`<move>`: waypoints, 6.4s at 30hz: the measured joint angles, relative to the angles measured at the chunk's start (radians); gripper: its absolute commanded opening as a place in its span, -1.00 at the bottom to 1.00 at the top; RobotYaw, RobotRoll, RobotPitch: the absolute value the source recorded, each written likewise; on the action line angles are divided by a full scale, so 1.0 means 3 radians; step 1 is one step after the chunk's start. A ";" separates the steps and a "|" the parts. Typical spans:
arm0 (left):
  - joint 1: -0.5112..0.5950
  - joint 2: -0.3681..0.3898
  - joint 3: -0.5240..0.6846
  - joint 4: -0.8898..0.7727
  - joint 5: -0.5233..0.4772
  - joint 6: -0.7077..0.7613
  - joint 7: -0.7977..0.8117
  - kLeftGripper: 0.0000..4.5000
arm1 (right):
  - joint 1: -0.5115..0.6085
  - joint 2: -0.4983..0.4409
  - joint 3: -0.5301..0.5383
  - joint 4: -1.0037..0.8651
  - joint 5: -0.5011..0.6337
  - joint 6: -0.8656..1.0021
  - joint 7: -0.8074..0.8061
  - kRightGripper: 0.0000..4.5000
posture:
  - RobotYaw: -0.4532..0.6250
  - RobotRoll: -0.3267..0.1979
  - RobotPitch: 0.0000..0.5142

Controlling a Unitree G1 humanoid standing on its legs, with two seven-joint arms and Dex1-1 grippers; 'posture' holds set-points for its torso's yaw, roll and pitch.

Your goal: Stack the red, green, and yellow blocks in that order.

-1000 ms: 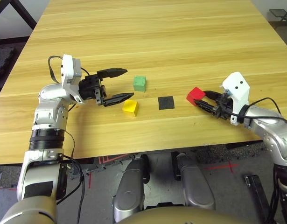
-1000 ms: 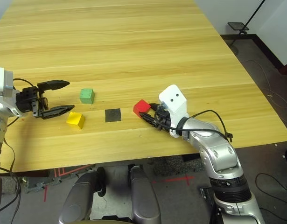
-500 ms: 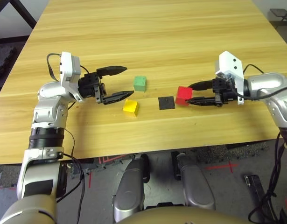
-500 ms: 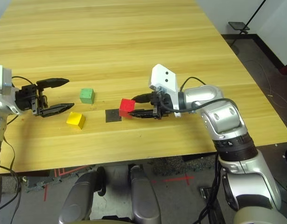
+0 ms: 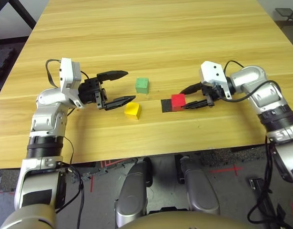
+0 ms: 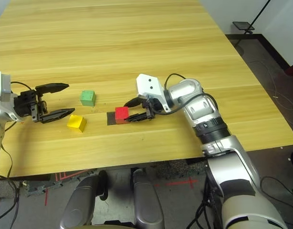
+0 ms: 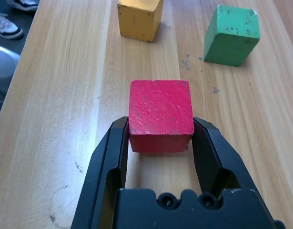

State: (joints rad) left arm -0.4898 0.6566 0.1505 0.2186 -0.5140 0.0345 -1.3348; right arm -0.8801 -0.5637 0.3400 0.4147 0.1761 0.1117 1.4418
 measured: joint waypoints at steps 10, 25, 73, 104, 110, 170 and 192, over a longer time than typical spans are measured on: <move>0.0008 -0.0005 -0.0001 -0.0008 -0.0019 0.0015 0.0033 1.00 | 0.0009 0.0110 -0.0006 0.0056 -0.0026 -0.0077 -0.0040 -0.09 | 0.52 0.19 -0.03; -0.0011 -0.0021 -0.0004 -0.0007 -0.0021 0.0053 0.0033 1.00 | 0.0019 0.0197 -0.0016 0.0201 -0.0105 -0.0178 -0.0152 -0.09 | 0.52 0.22 -0.01; -0.1425 -0.0263 -0.0378 0.2256 0.0697 -0.0981 -0.0518 1.00 | 0.0773 -0.0924 -0.1197 -0.1651 0.0796 0.1458 -0.0519 0.99 | 0.13 0.18 -0.12; -0.2078 -0.0594 -0.0439 0.3525 0.1562 -0.1529 -0.0469 1.00 | 0.0741 -0.0880 -0.1182 -0.1714 0.0900 0.1531 -0.0719 0.99 | 0.06 0.12 -0.05; -0.2079 -0.0589 -0.0439 0.3553 0.1683 -0.1568 -0.0437 1.00 | 0.0742 -0.0881 -0.1182 -0.1720 0.0902 0.1531 -0.0723 0.99 | 0.06 0.09 -0.05; -0.0906 -0.0522 -0.0754 -0.0425 0.0550 0.0783 -0.0372 -0.08 | 0.0931 -0.0827 -0.1165 -0.2034 0.0987 0.1539 -0.0843 1.00 | 0.10 0.32 -0.08; -0.0926 -0.0510 -0.1124 -0.0230 0.0877 0.0603 0.0125 -0.08 | 0.0999 -0.0818 -0.1169 -0.2162 0.1063 0.1584 -0.0992 1.00 | 0.09 0.35 -0.10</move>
State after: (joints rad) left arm -0.7677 0.5037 -0.1868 0.1496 -0.2509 0.2153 -1.2974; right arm -0.5805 -0.8091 -0.0108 -0.2341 0.4950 0.5869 1.1441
